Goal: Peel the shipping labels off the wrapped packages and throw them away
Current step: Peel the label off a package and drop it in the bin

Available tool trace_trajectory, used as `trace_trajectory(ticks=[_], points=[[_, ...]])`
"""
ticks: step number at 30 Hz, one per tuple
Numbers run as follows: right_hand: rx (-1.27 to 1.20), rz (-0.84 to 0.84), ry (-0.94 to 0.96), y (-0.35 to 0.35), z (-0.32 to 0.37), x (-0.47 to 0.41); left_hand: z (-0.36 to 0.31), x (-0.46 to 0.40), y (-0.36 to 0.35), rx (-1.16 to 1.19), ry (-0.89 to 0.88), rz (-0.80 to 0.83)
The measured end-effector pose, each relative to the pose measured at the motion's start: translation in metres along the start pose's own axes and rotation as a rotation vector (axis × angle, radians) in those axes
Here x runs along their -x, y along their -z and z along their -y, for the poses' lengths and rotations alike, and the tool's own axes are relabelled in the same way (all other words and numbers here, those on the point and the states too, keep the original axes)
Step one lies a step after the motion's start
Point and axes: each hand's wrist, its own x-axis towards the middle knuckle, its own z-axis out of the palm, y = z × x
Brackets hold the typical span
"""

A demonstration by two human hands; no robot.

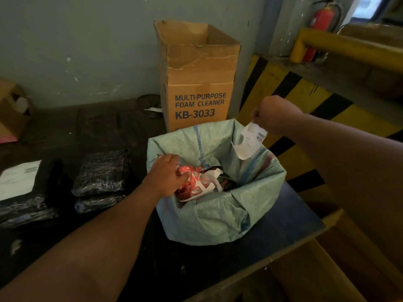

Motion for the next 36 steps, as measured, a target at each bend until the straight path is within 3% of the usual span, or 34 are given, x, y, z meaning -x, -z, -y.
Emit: trace_trajectory(ticks=[19, 27, 36], points=[[-0.035, 0.014, 0.023, -0.005, -0.003, -0.006, 0.005, -0.002, -0.006, 0.031, 0.022, -0.007], [0.067, 0.018, 0.091, -0.014, 0.005, 0.001, 0.003, 0.003, -0.004, 0.083, -0.015, -0.053], [0.034, 0.036, -0.049, -0.012, 0.016, 0.006, 0.007, 0.0, -0.004, 0.113, -0.025, -0.035]])
